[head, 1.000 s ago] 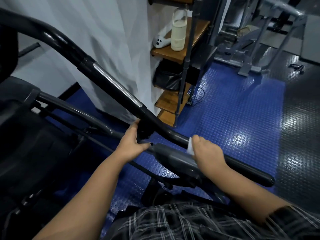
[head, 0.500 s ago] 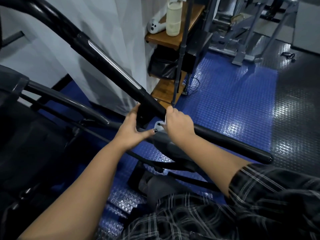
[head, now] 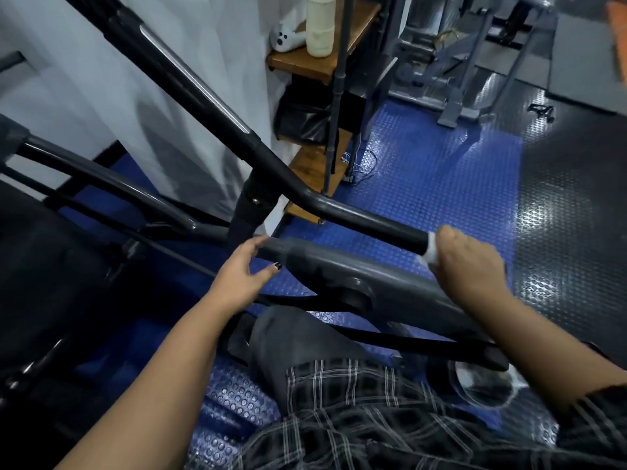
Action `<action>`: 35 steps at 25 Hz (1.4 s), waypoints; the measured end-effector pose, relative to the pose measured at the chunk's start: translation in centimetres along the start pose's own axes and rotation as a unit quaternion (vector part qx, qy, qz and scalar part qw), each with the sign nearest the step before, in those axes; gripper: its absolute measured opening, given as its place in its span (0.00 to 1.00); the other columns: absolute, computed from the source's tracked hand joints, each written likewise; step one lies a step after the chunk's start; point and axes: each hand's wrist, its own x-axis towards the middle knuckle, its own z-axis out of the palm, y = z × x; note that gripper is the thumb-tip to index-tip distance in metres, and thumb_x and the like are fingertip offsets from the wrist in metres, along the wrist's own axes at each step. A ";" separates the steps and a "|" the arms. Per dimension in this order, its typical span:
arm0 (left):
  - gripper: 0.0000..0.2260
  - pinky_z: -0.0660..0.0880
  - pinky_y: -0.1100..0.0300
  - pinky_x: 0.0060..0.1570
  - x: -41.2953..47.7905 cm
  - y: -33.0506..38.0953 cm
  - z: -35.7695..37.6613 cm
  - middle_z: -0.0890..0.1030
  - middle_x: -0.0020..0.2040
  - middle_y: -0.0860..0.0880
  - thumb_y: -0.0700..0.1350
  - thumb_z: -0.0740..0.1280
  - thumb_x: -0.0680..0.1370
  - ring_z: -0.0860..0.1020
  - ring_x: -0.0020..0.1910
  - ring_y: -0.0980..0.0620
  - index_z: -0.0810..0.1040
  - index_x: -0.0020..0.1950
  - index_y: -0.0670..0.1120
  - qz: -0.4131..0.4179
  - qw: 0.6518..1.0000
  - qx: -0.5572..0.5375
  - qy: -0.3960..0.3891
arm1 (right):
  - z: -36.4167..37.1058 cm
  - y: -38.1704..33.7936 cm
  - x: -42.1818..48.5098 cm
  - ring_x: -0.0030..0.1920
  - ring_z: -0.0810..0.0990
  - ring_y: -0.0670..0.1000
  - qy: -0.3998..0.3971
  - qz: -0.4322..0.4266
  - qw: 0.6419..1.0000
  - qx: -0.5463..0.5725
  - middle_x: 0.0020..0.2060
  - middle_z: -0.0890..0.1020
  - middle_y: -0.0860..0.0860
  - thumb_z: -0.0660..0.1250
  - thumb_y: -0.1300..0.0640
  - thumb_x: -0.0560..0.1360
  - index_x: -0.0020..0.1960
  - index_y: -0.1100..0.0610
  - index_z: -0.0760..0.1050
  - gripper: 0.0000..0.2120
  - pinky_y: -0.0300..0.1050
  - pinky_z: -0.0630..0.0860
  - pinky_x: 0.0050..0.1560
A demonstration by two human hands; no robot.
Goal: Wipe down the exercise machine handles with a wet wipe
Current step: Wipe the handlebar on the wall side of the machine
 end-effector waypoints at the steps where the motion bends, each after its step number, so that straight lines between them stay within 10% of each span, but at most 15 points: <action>1: 0.25 0.67 0.51 0.71 -0.5 -0.2 0.2 0.71 0.72 0.52 0.47 0.71 0.77 0.68 0.72 0.54 0.69 0.72 0.53 -0.001 1.000 -0.004 0.001 | -0.4 1.4 -0.3 0.36 0.80 0.59 -0.054 0.052 0.997 0.014 0.35 0.77 0.53 0.70 0.50 0.72 0.43 0.55 0.65 0.15 0.46 0.65 0.33; 7: 0.14 0.71 0.52 0.68 -4.1 -0.4 1.2 0.79 0.61 0.55 0.43 0.70 0.78 0.76 0.64 0.55 0.75 0.56 0.60 -0.002 0.997 -0.074 0.019 | -3.0 1.9 4.2 0.43 0.79 0.56 -0.301 0.035 0.947 0.107 0.41 0.80 0.52 0.70 0.50 0.67 0.48 0.55 0.76 0.12 0.44 0.72 0.39; 22: 0.10 0.75 0.57 0.60 -7.9 -2.0 -0.8 0.83 0.56 0.51 0.39 0.67 0.79 0.80 0.58 0.55 0.78 0.56 0.53 -0.044 0.979 -0.172 0.096 | -4.5 -14.6 12.4 0.44 0.78 0.59 -0.155 -0.138 0.965 0.163 0.41 0.76 0.53 0.67 0.40 0.75 0.49 0.57 0.63 0.22 0.51 0.72 0.40; 31: 0.08 0.72 0.63 0.50 -8.3 -1.5 -2.8 0.84 0.53 0.52 0.43 0.67 0.80 0.81 0.54 0.54 0.79 0.56 0.53 -0.059 0.961 -0.222 0.151 | -7.7 -24.3 13.8 0.42 0.78 0.55 0.072 0.025 0.924 0.374 0.45 0.79 0.52 0.64 0.35 0.74 0.55 0.57 0.69 0.26 0.46 0.67 0.38; 35: 0.09 0.72 0.64 0.48 -8.4 -1.8 -3.6 0.84 0.53 0.51 0.41 0.67 0.80 0.81 0.54 0.52 0.79 0.55 0.55 -0.068 0.957 -0.224 0.171 | -9.0 -23.8 17.9 0.41 0.78 0.54 -0.034 -0.024 0.894 0.447 0.41 0.80 0.54 0.72 0.55 0.68 0.47 0.57 0.74 0.11 0.46 0.73 0.39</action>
